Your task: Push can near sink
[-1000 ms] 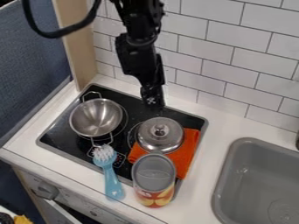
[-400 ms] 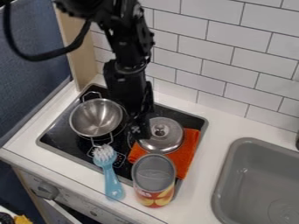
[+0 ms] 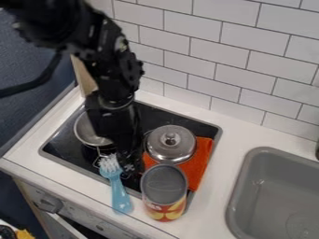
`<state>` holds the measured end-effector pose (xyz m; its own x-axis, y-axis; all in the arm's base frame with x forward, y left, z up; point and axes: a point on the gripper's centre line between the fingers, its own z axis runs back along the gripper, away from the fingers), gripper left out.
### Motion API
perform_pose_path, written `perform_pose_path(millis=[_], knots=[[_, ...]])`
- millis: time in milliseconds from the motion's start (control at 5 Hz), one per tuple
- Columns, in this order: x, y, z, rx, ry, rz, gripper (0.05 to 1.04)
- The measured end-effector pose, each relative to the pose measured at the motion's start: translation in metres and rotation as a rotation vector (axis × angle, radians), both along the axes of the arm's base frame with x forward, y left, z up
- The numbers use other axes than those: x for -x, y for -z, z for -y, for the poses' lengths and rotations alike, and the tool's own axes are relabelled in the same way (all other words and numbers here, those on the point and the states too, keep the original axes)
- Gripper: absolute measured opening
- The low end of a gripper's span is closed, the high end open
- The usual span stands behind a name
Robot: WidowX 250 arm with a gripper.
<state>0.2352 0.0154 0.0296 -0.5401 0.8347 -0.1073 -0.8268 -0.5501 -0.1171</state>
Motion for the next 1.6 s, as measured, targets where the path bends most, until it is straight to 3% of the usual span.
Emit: perform_pose_path(millis=[200,400,800,1000,1200,1600], knots=[[0.017,0.008,-0.002,0.007,-0.162,-0.008,1.001],[0.018,0.021,-0.006,0.007,-0.28,-0.033,1.001],[0.027,0.056,0.001,-0.038,-0.291,-0.125,1.001],[0.031,0.058,0.003,-0.054,-0.261,-0.124,1.001],[0.034,0.067,0.011,-0.041,-0.236,-0.151,1.001],[0.018,0.075,0.038,0.021,-0.223,-0.168,1.001]])
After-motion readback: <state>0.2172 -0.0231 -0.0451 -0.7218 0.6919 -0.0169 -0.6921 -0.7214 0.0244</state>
